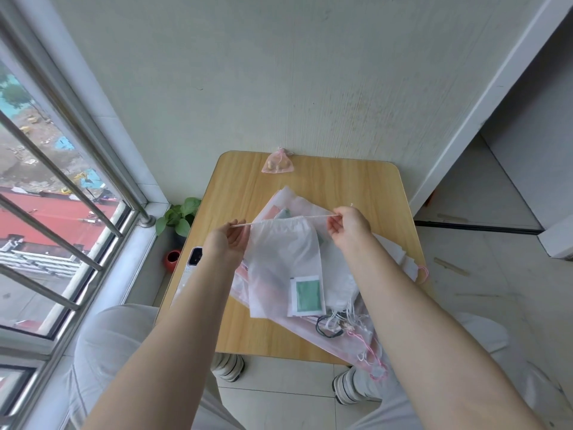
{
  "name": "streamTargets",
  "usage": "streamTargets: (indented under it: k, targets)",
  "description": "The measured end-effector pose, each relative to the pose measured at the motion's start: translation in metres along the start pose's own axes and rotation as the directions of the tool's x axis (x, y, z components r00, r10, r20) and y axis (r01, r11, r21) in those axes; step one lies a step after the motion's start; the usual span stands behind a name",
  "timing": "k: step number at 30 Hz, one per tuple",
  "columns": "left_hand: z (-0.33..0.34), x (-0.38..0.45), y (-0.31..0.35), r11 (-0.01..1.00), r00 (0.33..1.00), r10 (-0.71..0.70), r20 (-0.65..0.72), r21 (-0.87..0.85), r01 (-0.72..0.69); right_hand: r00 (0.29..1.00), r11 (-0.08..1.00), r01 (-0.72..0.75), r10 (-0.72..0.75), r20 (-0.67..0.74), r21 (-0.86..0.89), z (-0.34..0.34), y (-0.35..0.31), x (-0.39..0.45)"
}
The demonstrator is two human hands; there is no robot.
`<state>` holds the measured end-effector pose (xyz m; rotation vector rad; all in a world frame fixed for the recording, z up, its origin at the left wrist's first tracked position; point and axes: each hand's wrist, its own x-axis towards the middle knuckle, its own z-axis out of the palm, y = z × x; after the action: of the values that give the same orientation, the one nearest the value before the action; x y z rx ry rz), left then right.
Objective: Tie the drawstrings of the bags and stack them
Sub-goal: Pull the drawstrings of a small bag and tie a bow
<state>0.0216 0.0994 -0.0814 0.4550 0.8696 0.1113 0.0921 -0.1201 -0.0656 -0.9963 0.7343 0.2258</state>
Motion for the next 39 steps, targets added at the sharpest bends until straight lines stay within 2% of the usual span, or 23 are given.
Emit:
streamTargets:
  k: [3,5,7,9,12,14,16,18,21,23,25,27,29,31,33,35,37,39]
  targets:
    - [0.001,-0.003,-0.002,0.966,0.998,-0.048,0.034,-0.252,0.055,0.996,0.971,-0.066,0.05,0.073,0.228,0.003,0.007,-0.004]
    - [0.001,-0.003,-0.002,0.957,0.996,-0.068,0.062,-0.277,0.083,0.991,0.951,-0.114,0.088,0.103,0.287,0.004,0.011,-0.002]
    - [0.001,0.001,-0.001,0.991,0.996,-0.067,0.06,-0.111,0.073,0.992,0.976,-0.111,0.097,0.083,0.187,0.001,0.013,0.003]
    - [-0.001,0.006,0.0,0.992,1.0,-0.017,0.019,0.125,0.014,0.996,0.998,-0.069,0.068,0.052,0.008,-0.002,0.013,0.006]
    - [-0.005,0.008,-0.001,0.903,0.995,0.097,-0.022,0.423,-0.079,0.999,0.963,0.045,-0.043,0.011,-0.265,-0.003,0.011,0.006]
    - [-0.006,0.006,-0.003,0.803,0.985,0.17,-0.013,0.581,-0.131,0.988,0.889,0.151,-0.148,0.041,-0.432,-0.001,0.011,0.004]
    - [-0.007,0.004,-0.005,0.639,0.961,0.274,0.035,0.74,-0.209,0.946,0.705,0.304,-0.305,0.113,-0.64,-0.002,0.013,0.007]
    - [-0.009,0.004,-0.007,0.378,0.908,0.391,0.148,0.874,-0.305,0.869,0.456,0.431,-0.443,0.221,-0.779,-0.005,0.015,0.008]
    - [-0.012,0.006,-0.011,0.014,0.822,0.448,0.352,0.917,-0.4,0.78,0.187,0.475,-0.541,0.314,-0.86,-0.012,0.018,0.008]
    - [-0.01,0.007,-0.014,-0.207,0.797,0.393,0.459,0.889,-0.409,0.747,-0.067,0.476,-0.496,0.443,-0.877,-0.013,0.022,0.005]
    - [-0.004,0.007,-0.015,-0.421,0.81,0.308,0.499,0.835,-0.355,0.727,-0.304,0.487,-0.379,0.573,-0.819,-0.01,0.025,0.001]
    - [0.004,0.006,-0.015,-0.582,0.829,0.235,0.508,0.756,-0.298,0.716,-0.411,0.505,-0.291,0.634,-0.759,-0.006,0.027,-0.001]
    - [0.011,0.004,-0.015,-0.681,0.833,0.199,0.517,0.684,-0.262,0.724,-0.438,0.508,-0.25,0.643,-0.742,-0.003,0.028,-0.003]
    - [0.014,0.002,-0.016,-0.705,0.821,0.206,0.533,0.662,-0.254,0.746,-0.441,0.504,-0.209,0.632,-0.742,-0.001,0.029,-0.002]
    - [0.015,0.0,-0.017,-0.667,0.81,0.234,0.537,0.695,-0.268,0.77,-0.404,0.511,-0.177,0.613,-0.758,0.001,0.028,-0.002]
    - [0.013,-0.004,-0.019,-0.575,0.818,0.266,0.51,0.765,-0.29,0.788,-0.278,0.531,-0.183,0.587,-0.8,0.003,0.028,-0.006]
    - [0.009,-0.005,-0.021,-0.435,0.834,0.295,0.467,0.842,-0.318,0.796,-0.132,0.55,-0.216,0.566,-0.825,0.007,0.031,-0.01]
    - [0.004,-0.004,-0.024,-0.349,0.84,0.32,0.438,0.879,-0.326,0.784,-0.086,0.559,-0.268,0.56,-0.824,0.009,0.035,-0.013]
